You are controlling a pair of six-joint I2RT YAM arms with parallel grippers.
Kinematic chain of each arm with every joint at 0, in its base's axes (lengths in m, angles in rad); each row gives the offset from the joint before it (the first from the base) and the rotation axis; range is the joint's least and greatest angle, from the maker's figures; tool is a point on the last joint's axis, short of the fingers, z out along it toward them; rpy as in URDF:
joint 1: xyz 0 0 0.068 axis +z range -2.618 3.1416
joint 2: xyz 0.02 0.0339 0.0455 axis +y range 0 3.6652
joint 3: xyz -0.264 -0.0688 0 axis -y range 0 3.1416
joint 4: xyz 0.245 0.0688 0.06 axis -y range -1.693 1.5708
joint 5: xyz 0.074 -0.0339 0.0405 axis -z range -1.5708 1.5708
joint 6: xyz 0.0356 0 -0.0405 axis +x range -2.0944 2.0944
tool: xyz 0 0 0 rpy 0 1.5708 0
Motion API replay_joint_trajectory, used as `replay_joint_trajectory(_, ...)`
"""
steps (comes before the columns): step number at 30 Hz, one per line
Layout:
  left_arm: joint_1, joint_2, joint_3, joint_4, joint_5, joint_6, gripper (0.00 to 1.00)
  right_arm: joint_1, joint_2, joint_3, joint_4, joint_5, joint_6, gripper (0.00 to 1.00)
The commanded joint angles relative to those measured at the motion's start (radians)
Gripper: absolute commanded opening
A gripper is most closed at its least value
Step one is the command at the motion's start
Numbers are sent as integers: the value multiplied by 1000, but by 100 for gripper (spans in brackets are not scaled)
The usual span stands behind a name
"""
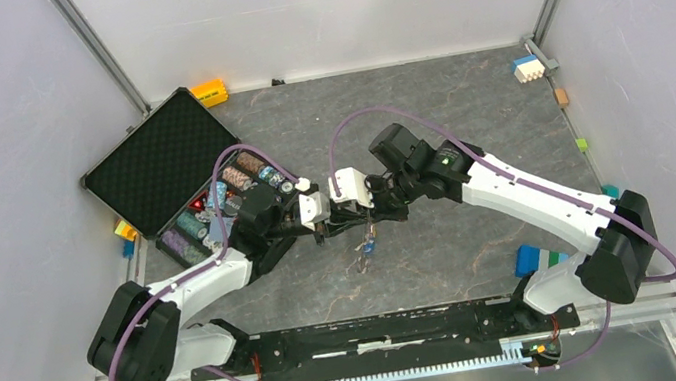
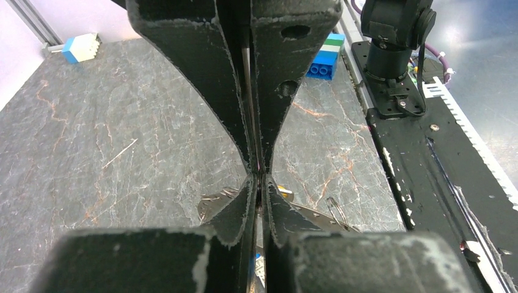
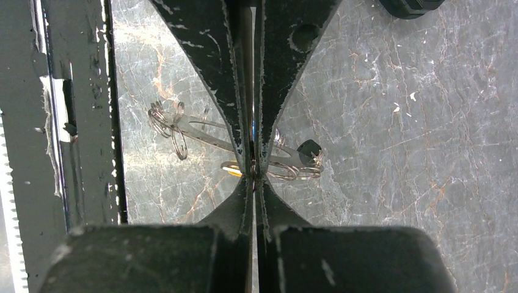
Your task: Put the keys on the keyring
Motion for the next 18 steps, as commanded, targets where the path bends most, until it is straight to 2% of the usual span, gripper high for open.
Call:
replay_joint_trajectory(1,-4,0,12,-9,25,18,7,4,-36,5,63,-11,9,0)
replay_joint_trajectory(4,-4,-3,14,-16,25,22,2,4,-37,4,64,-9,9,0)
replay_joint_trajectory(10,-4,-23,-9,26,3,-3,2,-2,-54,-14,75,-8,3,1)
replay_joint_trajectory(13,-3,-36,-25,74,-3,-33,2,-15,-74,-36,86,-36,-5,11)
replay_joint_trajectory(14,-3,-39,-24,80,-4,-41,2,-20,-80,-42,88,-49,-9,18)
replay_joint_trajectory(18,-1,-46,-33,140,-13,-91,2,-42,-108,-74,100,-94,-24,35)
